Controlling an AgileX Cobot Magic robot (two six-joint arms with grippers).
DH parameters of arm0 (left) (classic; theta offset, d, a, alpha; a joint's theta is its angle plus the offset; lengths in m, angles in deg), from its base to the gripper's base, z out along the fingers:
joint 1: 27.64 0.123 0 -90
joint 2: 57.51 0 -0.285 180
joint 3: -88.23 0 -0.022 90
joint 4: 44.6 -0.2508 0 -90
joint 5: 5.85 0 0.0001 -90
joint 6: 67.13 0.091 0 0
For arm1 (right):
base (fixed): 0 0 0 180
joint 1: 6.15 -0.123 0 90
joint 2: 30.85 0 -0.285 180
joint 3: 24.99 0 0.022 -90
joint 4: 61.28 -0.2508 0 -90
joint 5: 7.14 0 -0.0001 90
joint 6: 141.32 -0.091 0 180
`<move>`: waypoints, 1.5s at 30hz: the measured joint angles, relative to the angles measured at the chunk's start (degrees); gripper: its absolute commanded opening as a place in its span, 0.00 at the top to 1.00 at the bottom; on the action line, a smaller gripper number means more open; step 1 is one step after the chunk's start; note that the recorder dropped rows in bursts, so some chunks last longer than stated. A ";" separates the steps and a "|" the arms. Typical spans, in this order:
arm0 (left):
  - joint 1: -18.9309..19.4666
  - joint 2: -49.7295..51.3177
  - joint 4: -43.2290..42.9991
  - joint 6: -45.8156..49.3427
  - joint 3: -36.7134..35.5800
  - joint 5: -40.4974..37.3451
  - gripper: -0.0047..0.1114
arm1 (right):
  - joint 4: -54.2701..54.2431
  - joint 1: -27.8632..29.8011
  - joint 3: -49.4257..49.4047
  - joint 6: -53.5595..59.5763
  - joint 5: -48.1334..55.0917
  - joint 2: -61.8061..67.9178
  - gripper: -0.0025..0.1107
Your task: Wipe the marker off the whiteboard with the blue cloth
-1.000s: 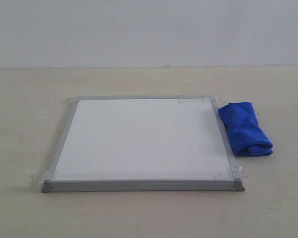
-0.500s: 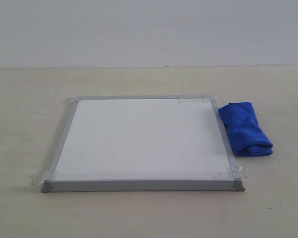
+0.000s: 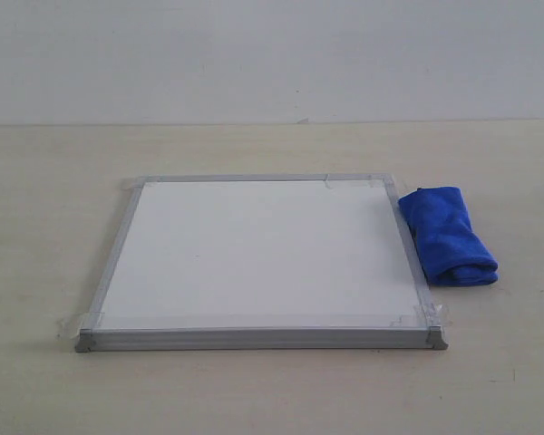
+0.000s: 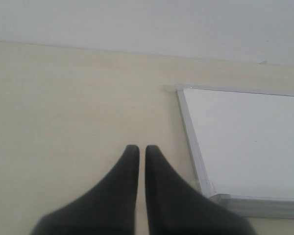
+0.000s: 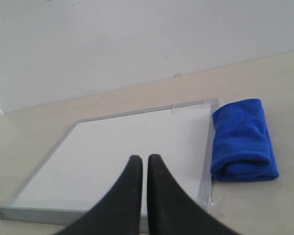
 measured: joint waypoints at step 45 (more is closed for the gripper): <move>0.00 0.00 0.00 0.00 0.00 0.00 0.92 | -0.11 7.91 -0.33 16.55 13.38 -4.54 0.98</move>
